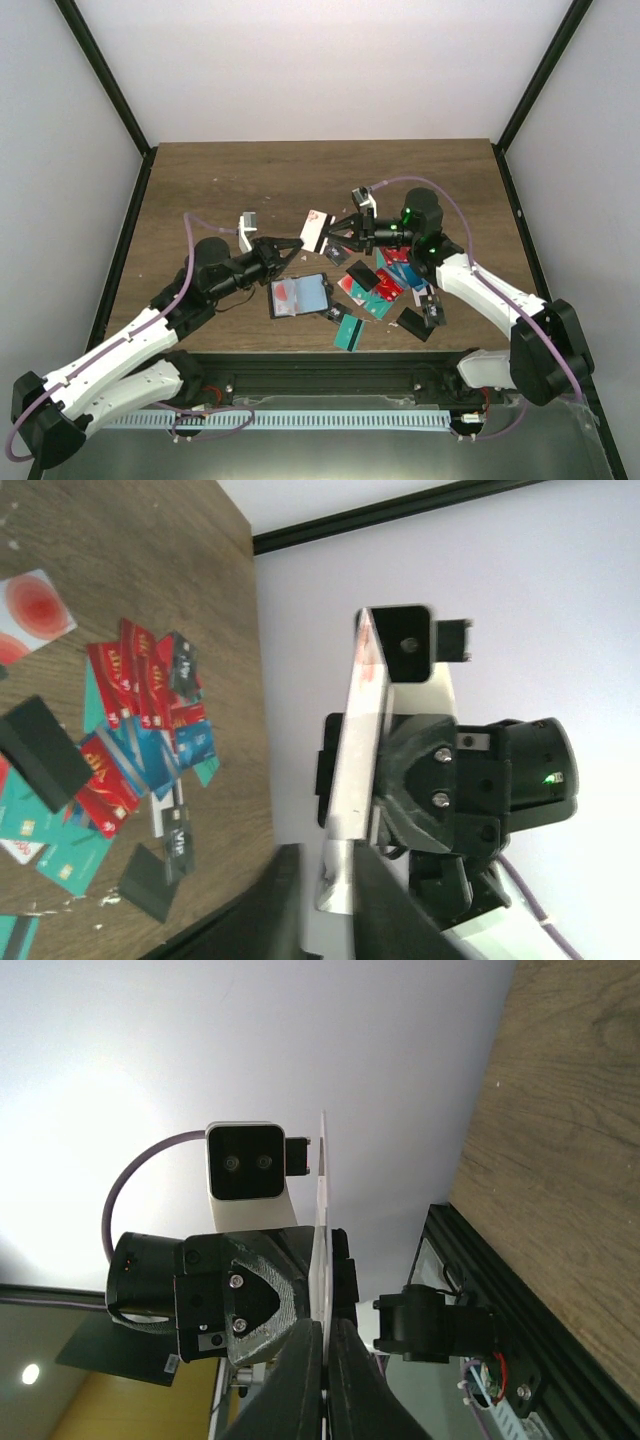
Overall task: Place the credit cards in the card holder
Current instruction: Insert the credit card into the card holder.
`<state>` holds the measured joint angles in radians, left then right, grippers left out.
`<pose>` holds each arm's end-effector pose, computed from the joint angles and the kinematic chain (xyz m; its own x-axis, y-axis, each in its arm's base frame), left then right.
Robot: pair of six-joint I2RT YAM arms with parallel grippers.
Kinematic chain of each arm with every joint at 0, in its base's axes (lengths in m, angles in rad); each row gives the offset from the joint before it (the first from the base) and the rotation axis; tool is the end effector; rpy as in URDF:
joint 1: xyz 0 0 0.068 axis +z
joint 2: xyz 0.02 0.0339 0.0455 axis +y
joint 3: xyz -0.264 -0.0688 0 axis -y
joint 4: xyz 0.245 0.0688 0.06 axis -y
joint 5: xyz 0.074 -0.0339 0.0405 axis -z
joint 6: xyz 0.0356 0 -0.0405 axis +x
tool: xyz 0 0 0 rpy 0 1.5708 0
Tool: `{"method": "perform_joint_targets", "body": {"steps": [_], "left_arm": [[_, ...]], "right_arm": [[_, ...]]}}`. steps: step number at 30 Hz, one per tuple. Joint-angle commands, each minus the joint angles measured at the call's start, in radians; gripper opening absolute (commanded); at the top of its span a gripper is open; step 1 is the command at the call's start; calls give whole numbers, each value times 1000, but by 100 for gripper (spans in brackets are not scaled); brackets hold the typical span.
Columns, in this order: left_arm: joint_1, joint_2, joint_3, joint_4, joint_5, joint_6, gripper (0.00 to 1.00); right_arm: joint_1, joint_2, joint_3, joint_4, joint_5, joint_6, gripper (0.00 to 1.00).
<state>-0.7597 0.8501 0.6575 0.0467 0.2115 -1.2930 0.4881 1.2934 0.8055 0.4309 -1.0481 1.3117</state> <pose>0.1438 -0.1469 0.3080 -0.8213 -0.5167 -0.2420 0.1246 0.2515 -0.9598 0.2363 0.1604 0.3003 -0.9777 0.0272 -0.2081 -0.2071 0.0349 0.9777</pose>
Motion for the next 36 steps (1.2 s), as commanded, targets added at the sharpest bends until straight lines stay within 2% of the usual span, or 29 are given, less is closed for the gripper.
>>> {"method": "perform_joint_targets", "body": {"steps": [1,4,8,12,18,25,31,34,36], "left_arm": [[-2,-5,53,-120,2,103,29],[4,-9,142,-320,-29,250,43],[34,-34,209,-450,9,399,49],[78,-50,226,-465,153,486,49],[96,-37,210,-380,357,510,48],[95,3,165,-200,475,445,44],[94,59,159,-161,496,437,39],[94,83,156,-145,505,431,32],[94,99,152,-122,516,423,22]], "right_arm": [[-4,-8,54,-62,-50,-102,1],[-15,-18,73,-162,-78,-218,1],[-16,-27,75,-240,-146,-347,1],[-16,-46,63,-269,-219,-427,1],[-16,-73,53,-263,-303,-475,1],[-16,-86,61,-233,-335,-466,1],[-16,-86,62,-183,-337,-426,1],[-15,-83,66,-170,-337,-414,1],[-14,-77,68,-156,-338,-405,1]]}}
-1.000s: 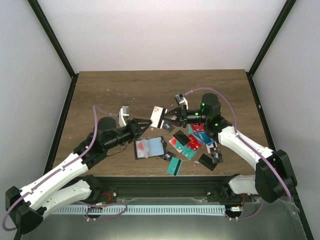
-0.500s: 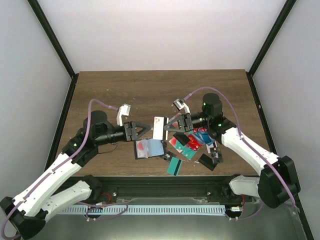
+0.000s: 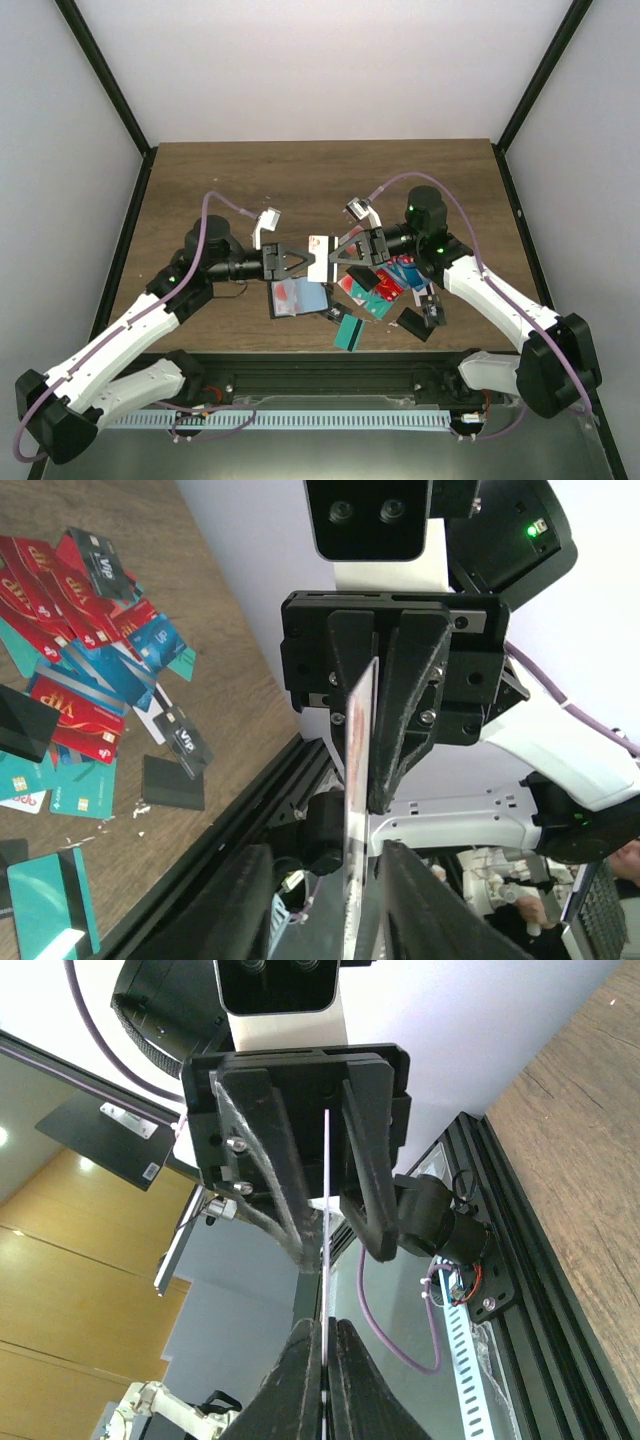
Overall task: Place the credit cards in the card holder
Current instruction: Insert the credit card into the card holder.
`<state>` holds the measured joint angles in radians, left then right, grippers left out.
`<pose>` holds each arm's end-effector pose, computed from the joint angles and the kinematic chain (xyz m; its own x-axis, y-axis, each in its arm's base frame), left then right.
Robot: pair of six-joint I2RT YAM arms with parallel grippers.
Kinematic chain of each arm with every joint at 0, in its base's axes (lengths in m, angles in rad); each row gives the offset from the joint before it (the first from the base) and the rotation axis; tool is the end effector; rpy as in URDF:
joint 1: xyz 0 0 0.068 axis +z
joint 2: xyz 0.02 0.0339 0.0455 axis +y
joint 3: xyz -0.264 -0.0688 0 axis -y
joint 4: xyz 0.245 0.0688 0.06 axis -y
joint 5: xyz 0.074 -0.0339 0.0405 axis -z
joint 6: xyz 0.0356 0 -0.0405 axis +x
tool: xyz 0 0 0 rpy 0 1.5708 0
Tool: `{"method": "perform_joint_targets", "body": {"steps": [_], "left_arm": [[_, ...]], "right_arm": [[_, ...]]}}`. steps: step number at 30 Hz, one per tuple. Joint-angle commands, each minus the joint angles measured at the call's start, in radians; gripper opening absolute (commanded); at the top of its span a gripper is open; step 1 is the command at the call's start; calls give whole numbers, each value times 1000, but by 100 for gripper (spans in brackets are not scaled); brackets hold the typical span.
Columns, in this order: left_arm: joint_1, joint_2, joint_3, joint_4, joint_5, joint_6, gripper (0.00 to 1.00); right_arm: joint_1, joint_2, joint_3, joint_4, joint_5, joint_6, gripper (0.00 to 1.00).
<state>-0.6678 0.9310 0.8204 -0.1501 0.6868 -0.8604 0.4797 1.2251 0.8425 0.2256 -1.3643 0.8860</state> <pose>0.1514 -0.1481 0.3317 -0.8597 -0.0686 -0.5062 0.4726 0.2696 -0.8391 0.2150 0.1511 0.3134 -0.8253 -0.2503 -0.5062 -0.4949 -0.1113 0.8618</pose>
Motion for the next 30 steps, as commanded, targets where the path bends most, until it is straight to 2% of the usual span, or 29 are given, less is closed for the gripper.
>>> {"method": "perform_joint_targets", "body": {"steps": [1,2,5,6,8,9,13,19,23,30], "left_arm": [[2,22,-12,87,43,-14,12],[2,22,-11,92,41,-14,5],[3,17,-5,59,-5,5,4],[4,18,3,14,-37,24,4],[14,24,22,-122,-113,74,4],[23,26,19,-192,-151,94,4],[89,1,-65,-254,-172,105,4],[166,2,-195,-257,-176,130,4],[176,44,-263,-190,-162,132,4],[186,149,-314,-100,-142,141,4]], "right_arm": [[-6,-10,32,51,-22,22,1],[-6,-8,35,51,-23,21,1],[-6,2,42,4,-10,1,3],[-6,7,51,-28,10,-28,12],[-5,23,79,-208,82,-131,38],[-6,34,90,-288,134,-186,45],[-6,95,78,-468,253,-330,45],[22,164,9,-487,370,-364,41],[68,237,6,-521,469,-389,37],[99,345,12,-494,513,-387,33]]}}
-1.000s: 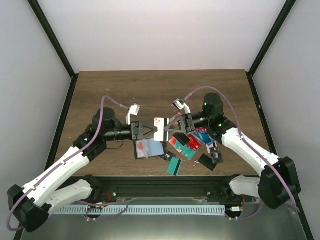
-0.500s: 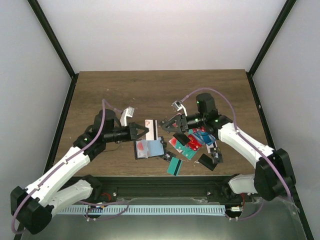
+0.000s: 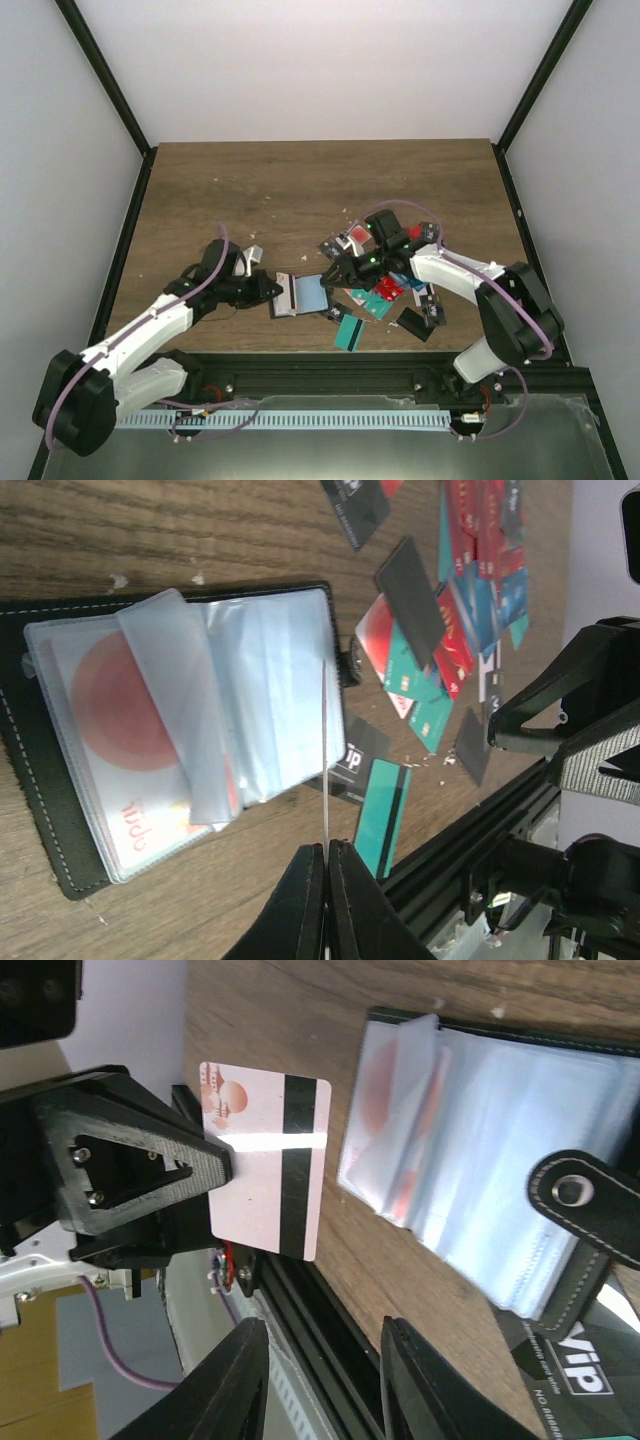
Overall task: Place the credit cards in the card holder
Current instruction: Insert the credit card into the card holder.
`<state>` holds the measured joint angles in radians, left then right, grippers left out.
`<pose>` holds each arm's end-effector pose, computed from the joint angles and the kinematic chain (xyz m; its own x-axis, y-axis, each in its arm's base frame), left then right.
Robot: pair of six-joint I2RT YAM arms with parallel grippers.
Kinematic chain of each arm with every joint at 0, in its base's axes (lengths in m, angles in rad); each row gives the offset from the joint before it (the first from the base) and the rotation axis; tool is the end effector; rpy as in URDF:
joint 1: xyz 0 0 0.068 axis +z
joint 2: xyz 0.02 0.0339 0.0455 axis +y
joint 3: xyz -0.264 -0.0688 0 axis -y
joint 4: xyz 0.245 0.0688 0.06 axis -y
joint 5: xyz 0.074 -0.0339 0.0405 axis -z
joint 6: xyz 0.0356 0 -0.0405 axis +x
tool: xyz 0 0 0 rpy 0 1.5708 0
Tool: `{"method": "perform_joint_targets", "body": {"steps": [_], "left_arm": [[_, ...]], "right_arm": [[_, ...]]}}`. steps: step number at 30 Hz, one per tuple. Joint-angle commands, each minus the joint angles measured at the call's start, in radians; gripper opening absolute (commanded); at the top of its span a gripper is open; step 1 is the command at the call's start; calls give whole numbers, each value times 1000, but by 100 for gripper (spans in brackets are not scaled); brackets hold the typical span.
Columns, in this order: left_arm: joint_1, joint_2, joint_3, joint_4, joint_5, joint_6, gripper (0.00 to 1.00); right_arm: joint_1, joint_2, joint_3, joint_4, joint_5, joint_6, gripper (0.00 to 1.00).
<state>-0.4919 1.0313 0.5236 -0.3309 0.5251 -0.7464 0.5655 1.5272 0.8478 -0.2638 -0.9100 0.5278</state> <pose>0.1658 -0.1091 0.1954 -0.9593 -0.1525 -0.2376 0.0718 0.6822 -0.7276 0.2324 0.1808 0.1924 -0.9532 -0.2388 -0.1854 -0.2781 0.4515 0.8478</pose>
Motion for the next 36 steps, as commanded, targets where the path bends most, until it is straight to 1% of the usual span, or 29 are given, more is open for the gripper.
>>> {"method": "perform_joint_targets", "body": {"steps": [1,4,14,15,27,36], "left_arm": [[11,67,-22,99,30,28,4],[12,122,-30,160,47,32,4],[17,293,-24,250,79,44,4],[17,305,-22,253,80,69,4],[29,403,-11,300,105,117,4],[29,457,0,362,145,118,4]], "right_arm": [[13,62,15,-9,65,-35,32],[14,110,31,-17,88,-49,29],[14,217,47,-18,108,-63,24],[14,228,50,-18,109,-66,24],[15,307,79,-24,103,-88,22],[14,334,81,-29,99,-98,21]]}}
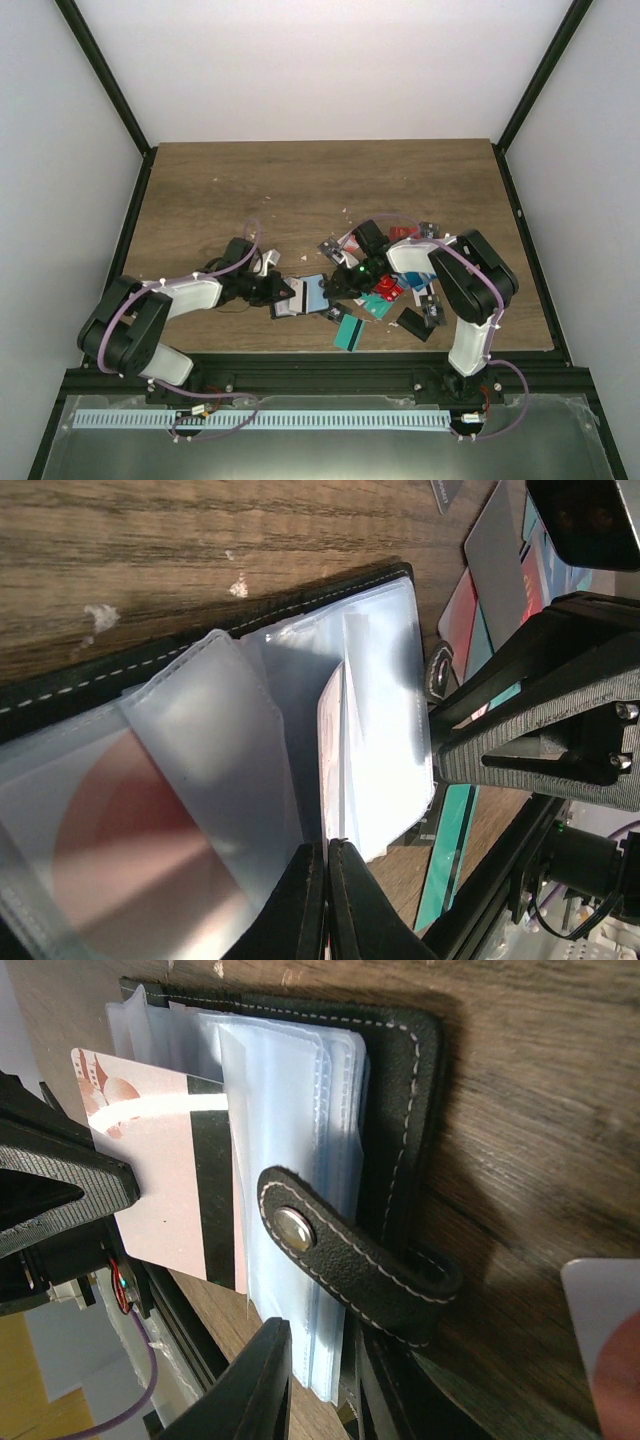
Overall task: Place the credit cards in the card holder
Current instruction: Insert the credit card into the card holder.
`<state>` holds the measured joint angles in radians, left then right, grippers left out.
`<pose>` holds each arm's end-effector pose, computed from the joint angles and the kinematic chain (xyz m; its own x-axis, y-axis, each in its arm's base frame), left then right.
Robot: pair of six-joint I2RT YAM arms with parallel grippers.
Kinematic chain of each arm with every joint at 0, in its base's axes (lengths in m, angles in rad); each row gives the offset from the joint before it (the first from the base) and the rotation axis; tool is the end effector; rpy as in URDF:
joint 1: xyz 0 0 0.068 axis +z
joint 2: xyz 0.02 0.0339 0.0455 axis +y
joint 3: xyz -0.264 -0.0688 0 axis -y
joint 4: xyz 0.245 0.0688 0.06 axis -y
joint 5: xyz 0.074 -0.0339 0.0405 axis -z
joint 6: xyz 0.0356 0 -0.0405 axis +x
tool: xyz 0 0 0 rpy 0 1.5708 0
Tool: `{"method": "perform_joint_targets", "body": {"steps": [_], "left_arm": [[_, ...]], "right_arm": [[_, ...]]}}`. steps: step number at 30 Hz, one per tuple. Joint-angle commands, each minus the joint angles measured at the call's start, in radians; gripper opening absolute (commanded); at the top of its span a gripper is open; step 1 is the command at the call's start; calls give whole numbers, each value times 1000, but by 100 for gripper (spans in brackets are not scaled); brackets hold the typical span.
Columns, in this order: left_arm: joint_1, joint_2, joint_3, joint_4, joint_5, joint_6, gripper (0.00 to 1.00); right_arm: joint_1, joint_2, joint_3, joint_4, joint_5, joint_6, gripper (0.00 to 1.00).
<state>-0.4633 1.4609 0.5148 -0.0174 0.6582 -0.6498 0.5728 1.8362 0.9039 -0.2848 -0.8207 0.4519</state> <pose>0.2061 -0.1273 0.1284 -0.9877 -0.0416 -0.1504 0.0857 0.6613 -0.7452 0.2527 0.1940 0.1151 -0.9636 -0.2672 -0.0119 -0.1797 0.6139 0.7687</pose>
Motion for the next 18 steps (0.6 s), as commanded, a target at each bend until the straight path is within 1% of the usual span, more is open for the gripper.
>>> {"method": "perform_joint_targets", "body": {"steps": [1,7,18], "left_arm": [[0,31,8,54,15,21,4],[0,53,9,111,28,7,4],[1,84,-5,176,10,-10,4]], "right_arm": [[6,25,26,-9,9,-22,21],[6,27,24,-9,6,-22,21],[7,28,20,-4,4,-17,21]]}}
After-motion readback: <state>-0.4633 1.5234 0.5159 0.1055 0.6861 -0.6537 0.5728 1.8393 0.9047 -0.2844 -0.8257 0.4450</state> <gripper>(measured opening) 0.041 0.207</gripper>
